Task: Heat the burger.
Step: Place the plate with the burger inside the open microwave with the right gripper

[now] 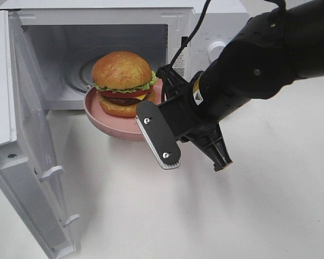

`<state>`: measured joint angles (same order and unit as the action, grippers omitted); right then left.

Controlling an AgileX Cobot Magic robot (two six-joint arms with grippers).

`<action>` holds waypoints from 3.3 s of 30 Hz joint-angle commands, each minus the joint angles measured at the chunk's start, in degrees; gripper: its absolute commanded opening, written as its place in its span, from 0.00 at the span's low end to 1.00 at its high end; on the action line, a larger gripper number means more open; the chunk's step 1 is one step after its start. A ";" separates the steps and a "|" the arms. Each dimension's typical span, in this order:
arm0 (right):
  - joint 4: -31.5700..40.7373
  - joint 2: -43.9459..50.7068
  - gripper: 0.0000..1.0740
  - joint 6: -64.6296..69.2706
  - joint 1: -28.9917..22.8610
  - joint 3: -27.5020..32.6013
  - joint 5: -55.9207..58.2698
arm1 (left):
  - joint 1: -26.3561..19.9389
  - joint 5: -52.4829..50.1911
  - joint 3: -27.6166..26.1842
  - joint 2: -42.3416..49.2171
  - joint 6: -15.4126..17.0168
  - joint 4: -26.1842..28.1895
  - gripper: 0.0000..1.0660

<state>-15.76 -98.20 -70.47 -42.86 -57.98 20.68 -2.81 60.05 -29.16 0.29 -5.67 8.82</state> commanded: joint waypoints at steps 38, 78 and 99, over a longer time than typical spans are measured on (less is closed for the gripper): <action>-0.69 -10.08 0.00 7.85 -2.41 -13.29 -0.52 | 0.23 -0.63 0.29 1.20 0.17 0.29 0.94; -9.22 -23.95 0.00 19.77 -1.83 -35.70 5.21 | 0.23 -0.63 0.29 1.20 0.17 0.23 0.94; -11.06 -28.71 0.00 19.48 0.97 -43.03 5.33 | 0.23 -0.63 0.29 1.20 0.17 0.23 0.94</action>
<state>-24.35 -127.48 -51.05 -42.06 -99.12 29.28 -2.81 60.05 -29.16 0.29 -5.67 8.82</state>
